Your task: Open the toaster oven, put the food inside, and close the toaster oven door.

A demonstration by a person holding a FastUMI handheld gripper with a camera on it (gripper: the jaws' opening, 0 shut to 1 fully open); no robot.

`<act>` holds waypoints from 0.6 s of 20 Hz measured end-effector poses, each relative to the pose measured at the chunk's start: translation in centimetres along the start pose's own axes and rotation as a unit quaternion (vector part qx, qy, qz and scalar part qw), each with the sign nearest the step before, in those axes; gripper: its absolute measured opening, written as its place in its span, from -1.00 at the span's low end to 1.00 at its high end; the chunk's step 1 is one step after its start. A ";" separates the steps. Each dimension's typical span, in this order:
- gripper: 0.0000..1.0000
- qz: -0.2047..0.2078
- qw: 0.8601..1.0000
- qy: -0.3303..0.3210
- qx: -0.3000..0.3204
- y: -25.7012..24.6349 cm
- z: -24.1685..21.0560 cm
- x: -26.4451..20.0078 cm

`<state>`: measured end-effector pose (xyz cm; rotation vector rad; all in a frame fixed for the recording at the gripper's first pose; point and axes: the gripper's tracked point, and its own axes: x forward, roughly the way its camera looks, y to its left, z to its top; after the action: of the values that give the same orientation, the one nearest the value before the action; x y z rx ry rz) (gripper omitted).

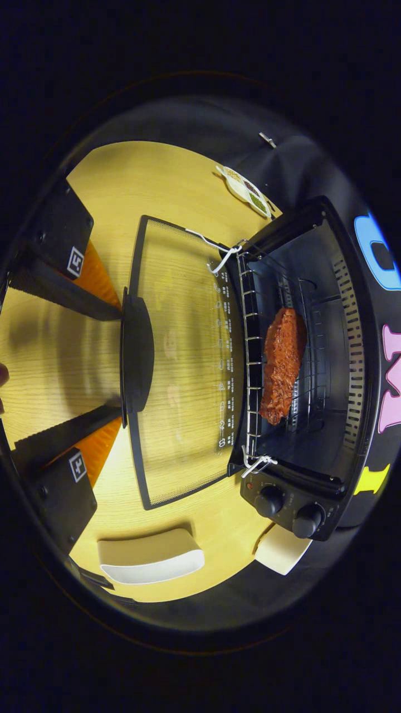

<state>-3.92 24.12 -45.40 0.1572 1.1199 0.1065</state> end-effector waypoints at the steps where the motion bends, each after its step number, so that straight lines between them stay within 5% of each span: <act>1: 0.93 0.002 1.000 -0.004 0.002 0.0 0.1 -0.1; 12: 0.93 0.019 0.997 -0.072 -0.001 0.0 1.7 -3.4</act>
<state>-3.88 23.43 -41.67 0.1815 0.9732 0.1276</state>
